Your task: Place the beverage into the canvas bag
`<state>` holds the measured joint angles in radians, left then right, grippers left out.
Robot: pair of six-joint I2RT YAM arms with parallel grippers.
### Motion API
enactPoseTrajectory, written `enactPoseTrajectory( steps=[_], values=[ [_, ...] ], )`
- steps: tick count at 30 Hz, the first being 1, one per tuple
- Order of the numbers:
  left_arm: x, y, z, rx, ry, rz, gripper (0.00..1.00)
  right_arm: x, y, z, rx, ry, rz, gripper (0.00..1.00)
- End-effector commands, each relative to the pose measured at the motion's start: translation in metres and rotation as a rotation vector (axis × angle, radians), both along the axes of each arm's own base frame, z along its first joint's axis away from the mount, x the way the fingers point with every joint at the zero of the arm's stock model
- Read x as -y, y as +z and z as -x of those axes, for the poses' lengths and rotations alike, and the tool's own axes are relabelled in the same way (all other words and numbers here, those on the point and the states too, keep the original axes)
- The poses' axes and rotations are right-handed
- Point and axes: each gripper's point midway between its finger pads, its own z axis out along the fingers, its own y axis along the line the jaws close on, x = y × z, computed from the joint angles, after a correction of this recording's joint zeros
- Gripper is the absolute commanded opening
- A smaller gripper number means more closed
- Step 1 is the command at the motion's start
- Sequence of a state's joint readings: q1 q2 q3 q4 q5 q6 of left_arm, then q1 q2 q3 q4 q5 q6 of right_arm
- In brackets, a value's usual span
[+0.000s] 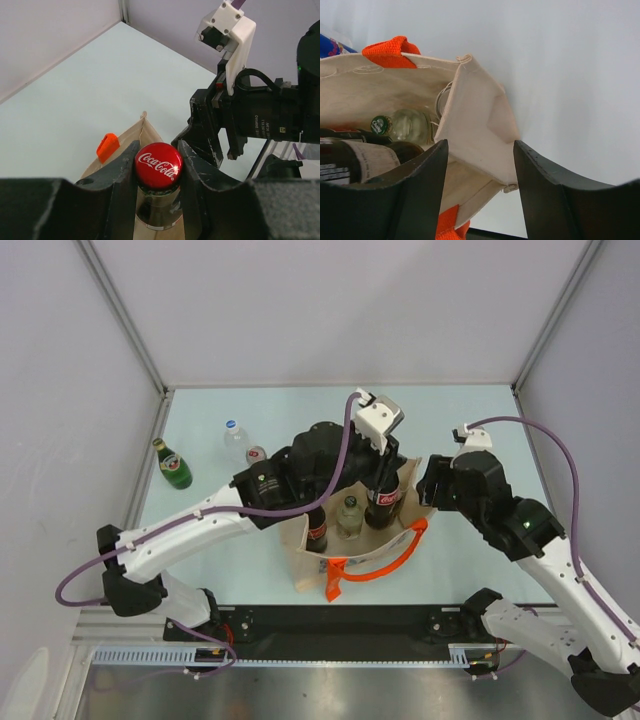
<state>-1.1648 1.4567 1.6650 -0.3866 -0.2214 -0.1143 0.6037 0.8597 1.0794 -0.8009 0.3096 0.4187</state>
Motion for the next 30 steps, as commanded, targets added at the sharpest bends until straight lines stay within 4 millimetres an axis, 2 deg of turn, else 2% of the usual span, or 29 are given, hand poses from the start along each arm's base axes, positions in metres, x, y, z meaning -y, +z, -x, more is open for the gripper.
enactPoseTrajectory(
  steps=[1,3,6,7,8,9,11,20,23,24,25,30],
  values=[
    [-0.003,0.084,0.006,0.102,-0.009,0.328,0.00,0.003,0.010,0.008,-0.010,0.018,-0.001,0.59],
    [-0.004,0.086,0.005,0.111,0.000,0.353,0.00,0.005,0.009,0.009,-0.016,0.014,0.004,0.61],
    [-0.003,0.076,0.001,0.108,0.017,0.346,0.00,0.009,0.014,0.009,-0.002,-0.008,-0.007,0.66],
    [-0.003,0.072,0.000,0.103,0.025,0.338,0.00,0.012,0.016,0.008,0.007,-0.026,-0.003,0.65],
    [-0.002,0.078,-0.001,0.113,0.026,0.367,0.00,0.016,0.019,0.008,0.015,-0.042,-0.001,0.63],
    [0.000,0.075,-0.002,0.111,0.026,0.366,0.00,0.021,0.019,0.006,0.018,-0.067,0.012,0.61],
    [0.004,0.074,-0.002,0.114,0.020,0.373,0.00,0.025,0.019,0.006,0.022,-0.084,0.018,0.61],
    [0.023,0.052,-0.007,0.128,0.000,0.368,0.00,0.045,0.037,0.012,0.097,-0.163,-0.019,0.68],
    [0.030,0.043,-0.010,0.130,-0.005,0.349,0.00,0.047,0.040,0.013,0.113,-0.172,-0.027,0.68],
    [0.034,0.034,-0.012,0.124,-0.005,0.335,0.00,0.049,0.042,0.013,0.122,-0.176,-0.034,0.68],
    [0.034,0.036,-0.012,0.132,-0.003,0.352,0.00,0.048,0.041,0.014,0.122,-0.172,-0.037,0.68],
    [0.041,0.019,-0.016,0.136,0.003,0.355,0.00,0.041,0.039,0.013,0.121,-0.145,-0.053,0.69]
  ],
)
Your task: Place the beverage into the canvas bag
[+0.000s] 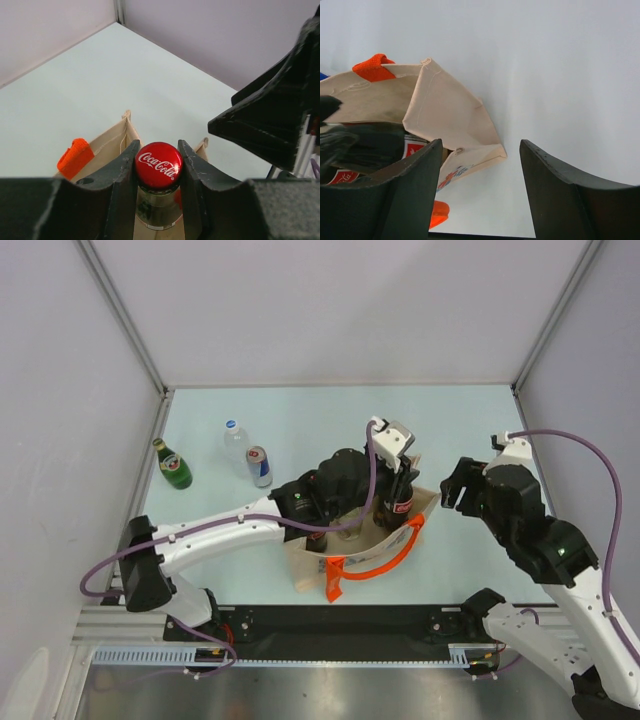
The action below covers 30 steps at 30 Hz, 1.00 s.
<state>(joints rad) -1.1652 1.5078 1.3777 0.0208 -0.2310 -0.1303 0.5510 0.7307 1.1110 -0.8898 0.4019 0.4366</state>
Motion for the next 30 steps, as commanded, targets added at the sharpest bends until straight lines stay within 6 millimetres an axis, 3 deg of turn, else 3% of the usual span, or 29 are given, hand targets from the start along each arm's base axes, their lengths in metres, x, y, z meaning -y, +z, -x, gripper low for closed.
enactPoseTrajectory(
  steps=[1,30],
  values=[
    [0.005,0.079,-0.001,0.121,-0.001,0.275,0.00,-0.005,0.011,-0.005,0.034,0.002,-0.036,0.69],
    [0.026,-0.001,0.006,0.018,-0.067,0.221,0.00,-0.005,0.003,-0.002,0.027,0.025,-0.024,0.73]
  ],
)
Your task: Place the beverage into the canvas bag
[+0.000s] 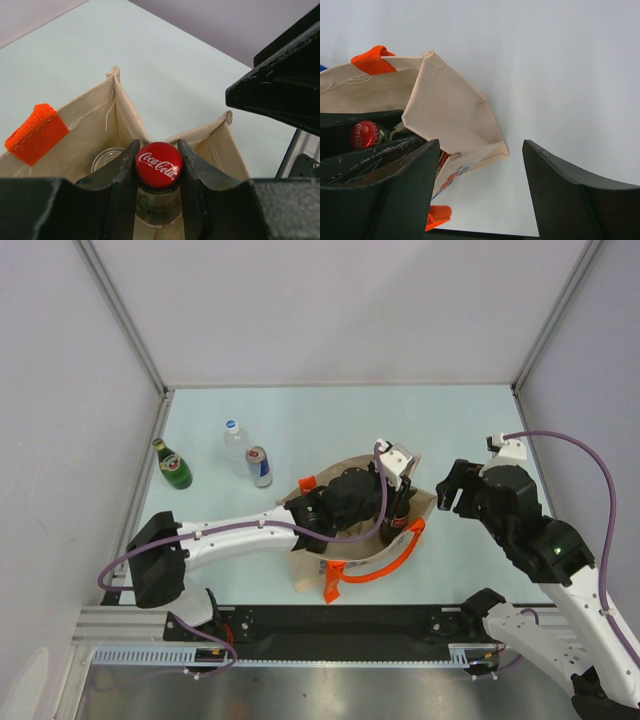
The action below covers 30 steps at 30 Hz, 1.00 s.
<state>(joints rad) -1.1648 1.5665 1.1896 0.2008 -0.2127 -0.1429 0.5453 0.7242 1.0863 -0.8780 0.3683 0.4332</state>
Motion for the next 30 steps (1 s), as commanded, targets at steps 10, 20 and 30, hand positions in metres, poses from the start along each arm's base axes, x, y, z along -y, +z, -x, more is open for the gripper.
enactPoseTrajectory(
  steps=[10,20,30],
  values=[
    [0.022,0.050,0.010,0.019,-0.074,0.249,0.15,-0.002,0.009,-0.004,0.039,0.009,-0.011,0.75],
    [0.019,0.040,0.015,-0.007,-0.082,0.238,0.53,-0.004,0.009,-0.005,0.040,0.025,-0.011,0.78],
    [0.004,0.055,0.016,-0.014,-0.051,0.238,0.59,-0.006,0.013,0.000,0.051,0.040,-0.032,0.78]
  ],
)
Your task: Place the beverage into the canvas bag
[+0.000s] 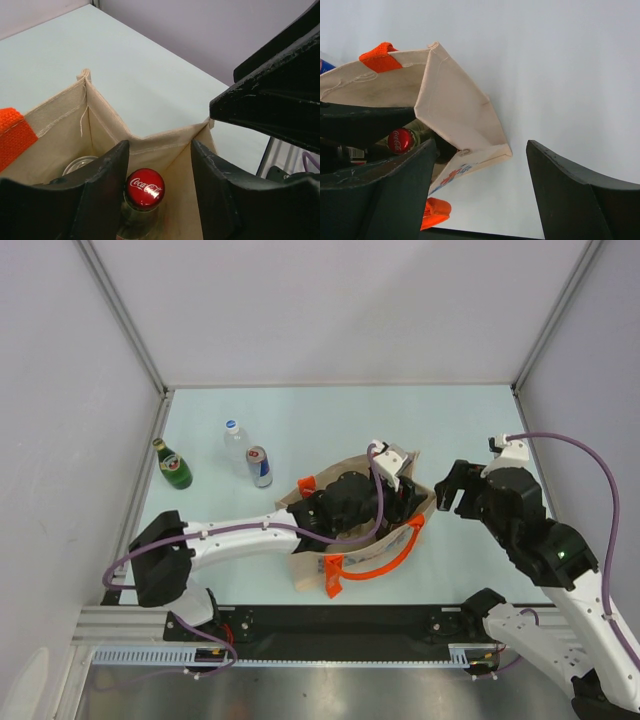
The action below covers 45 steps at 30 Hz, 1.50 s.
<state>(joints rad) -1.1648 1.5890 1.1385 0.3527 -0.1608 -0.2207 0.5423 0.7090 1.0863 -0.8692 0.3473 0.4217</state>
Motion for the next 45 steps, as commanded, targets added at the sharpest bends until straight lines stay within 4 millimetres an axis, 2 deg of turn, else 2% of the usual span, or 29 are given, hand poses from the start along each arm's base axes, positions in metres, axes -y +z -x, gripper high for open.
enactPoseTrajectory(
  steps=[1,4,6,7,8,9,15,17,20,21,22,23,24,25,27,28,33,36,41,45],
  values=[
    [-0.013,0.062,0.007,0.031,0.008,0.122,0.60,-0.005,0.009,-0.003,0.035,0.024,-0.022,0.79],
    [-0.027,0.085,0.001,0.062,0.060,0.094,0.65,-0.009,0.012,-0.003,0.039,0.047,-0.022,0.79],
    [-0.038,0.099,-0.004,0.089,0.103,0.072,0.75,-0.012,0.013,-0.004,0.045,0.063,-0.028,0.79],
    [-0.045,0.109,-0.004,0.101,0.118,0.072,0.80,-0.013,0.013,-0.004,0.047,0.070,-0.029,0.79],
    [-0.051,0.114,-0.005,0.115,0.131,0.059,0.92,-0.016,0.015,-0.004,0.054,0.084,-0.037,0.79],
    [-0.057,0.118,-0.006,0.119,0.145,0.037,0.99,-0.017,0.015,-0.004,0.056,0.093,-0.037,0.79],
    [-0.107,0.133,-0.018,0.148,0.283,-0.087,1.00,-0.023,0.022,-0.009,0.083,0.117,-0.040,0.84],
    [-0.133,0.145,-0.025,0.150,0.343,-0.085,1.00,-0.023,0.023,-0.011,0.090,0.114,-0.032,0.89],
    [-0.174,0.151,-0.038,0.141,0.443,-0.088,1.00,-0.022,0.026,-0.013,0.100,0.117,-0.022,0.97],
    [-0.192,0.156,-0.038,0.134,0.473,-0.078,1.00,-0.022,0.026,-0.013,0.103,0.113,-0.021,0.98],
    [-0.214,0.158,-0.051,0.103,0.541,-0.052,1.00,-0.020,0.027,-0.014,0.108,0.102,-0.020,0.99],
    [-0.226,0.153,-0.054,0.072,0.550,-0.064,1.00,-0.019,0.027,-0.014,0.113,0.098,-0.021,1.00],
    [-0.242,0.156,-0.057,0.055,0.578,-0.040,1.00,-0.019,0.026,-0.014,0.116,0.094,-0.022,1.00],
    [-0.266,0.154,-0.070,0.033,0.651,-0.025,1.00,-0.018,0.024,-0.016,0.121,0.089,-0.021,1.00],
    [-0.286,0.138,-0.079,0.011,0.704,-0.048,1.00,-0.018,0.024,-0.016,0.131,0.091,-0.020,1.00],
    [-0.302,0.132,-0.088,-0.008,0.760,-0.054,1.00,-0.018,0.024,-0.017,0.134,0.093,-0.017,1.00],
    [-0.338,0.077,-0.114,-0.175,0.850,-0.094,1.00,-0.017,0.026,-0.015,0.136,0.097,-0.007,1.00],
    [-0.349,0.032,-0.133,-0.312,0.890,-0.125,0.98,-0.018,0.027,-0.014,0.140,0.104,-0.013,1.00],
    [-0.346,-0.032,-0.153,-0.470,0.896,-0.211,0.93,-0.020,0.031,-0.014,0.140,0.115,-0.018,1.00],
    [-0.351,-0.060,-0.165,-0.540,0.947,-0.225,0.92,-0.020,0.033,-0.015,0.142,0.112,-0.015,1.00]
  ],
)
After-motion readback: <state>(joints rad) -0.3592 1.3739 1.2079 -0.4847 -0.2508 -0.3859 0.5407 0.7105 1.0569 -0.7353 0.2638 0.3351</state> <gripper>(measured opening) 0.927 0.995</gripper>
